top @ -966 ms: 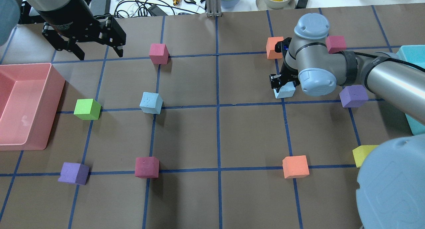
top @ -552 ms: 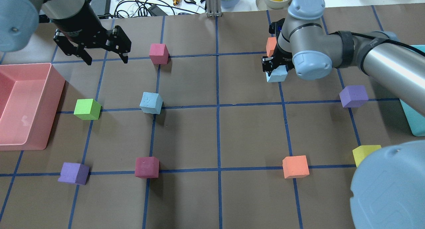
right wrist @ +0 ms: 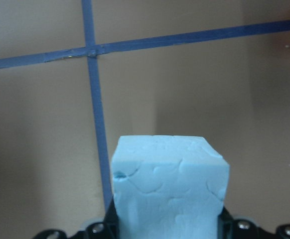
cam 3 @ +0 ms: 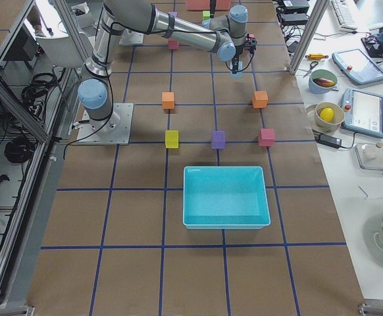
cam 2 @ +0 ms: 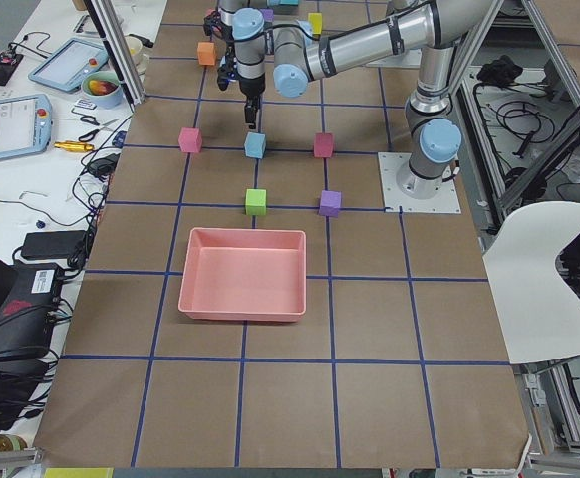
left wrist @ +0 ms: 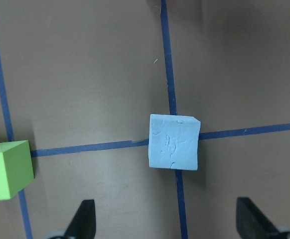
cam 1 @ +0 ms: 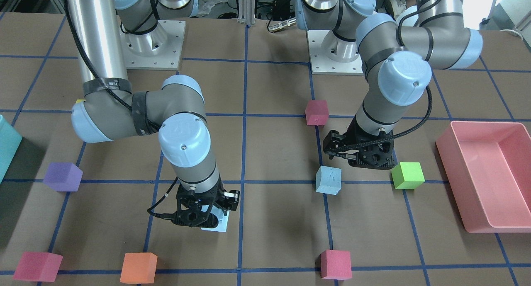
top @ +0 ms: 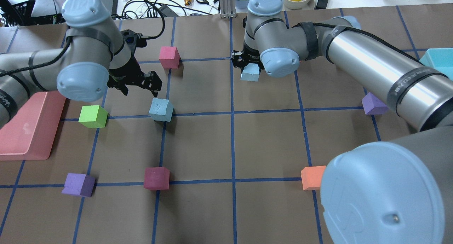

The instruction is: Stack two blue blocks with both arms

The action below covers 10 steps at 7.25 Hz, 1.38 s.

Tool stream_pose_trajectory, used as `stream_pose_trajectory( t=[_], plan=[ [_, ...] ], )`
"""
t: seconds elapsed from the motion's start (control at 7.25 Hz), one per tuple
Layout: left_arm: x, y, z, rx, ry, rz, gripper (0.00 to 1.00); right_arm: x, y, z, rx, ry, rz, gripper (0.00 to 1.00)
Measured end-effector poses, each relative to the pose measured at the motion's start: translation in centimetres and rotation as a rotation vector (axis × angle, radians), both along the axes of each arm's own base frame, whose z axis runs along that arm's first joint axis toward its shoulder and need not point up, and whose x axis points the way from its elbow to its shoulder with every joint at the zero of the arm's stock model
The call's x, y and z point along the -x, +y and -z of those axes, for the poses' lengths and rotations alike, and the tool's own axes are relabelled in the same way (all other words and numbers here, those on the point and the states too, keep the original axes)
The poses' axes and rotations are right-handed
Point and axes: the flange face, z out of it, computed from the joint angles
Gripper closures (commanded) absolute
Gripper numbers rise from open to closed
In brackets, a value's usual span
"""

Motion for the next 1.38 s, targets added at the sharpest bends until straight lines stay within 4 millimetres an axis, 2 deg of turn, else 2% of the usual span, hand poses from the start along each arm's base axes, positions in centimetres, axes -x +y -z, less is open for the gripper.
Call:
stream_pose_trajectory(
  t=[0.14, 0.41, 0.97, 1.38],
  plan=[
    [0.0, 0.1, 2.2, -0.014, 0.001, 0.0, 0.0, -1.8, -0.1, 0.9, -0.004, -0.001, -0.007, 1.0],
    [0.0, -0.3, 4.8, -0.036, 0.007, -0.009, 0.0, -3.6, -0.4, 2.3, -0.014, 0.001, -0.028, 1.0],
    [0.2, -1.6, 8.5, -0.03, 0.015, -0.014, 0.0, -3.9, -0.4, 3.9, -0.039, 0.007, -0.041, 1.0],
    [0.5, -1.8, 9.5, -0.039, 0.034, -0.031, 0.02, -4.2, -0.2, 4.3, -0.067, -0.014, -0.044, 1.0]
  ],
)
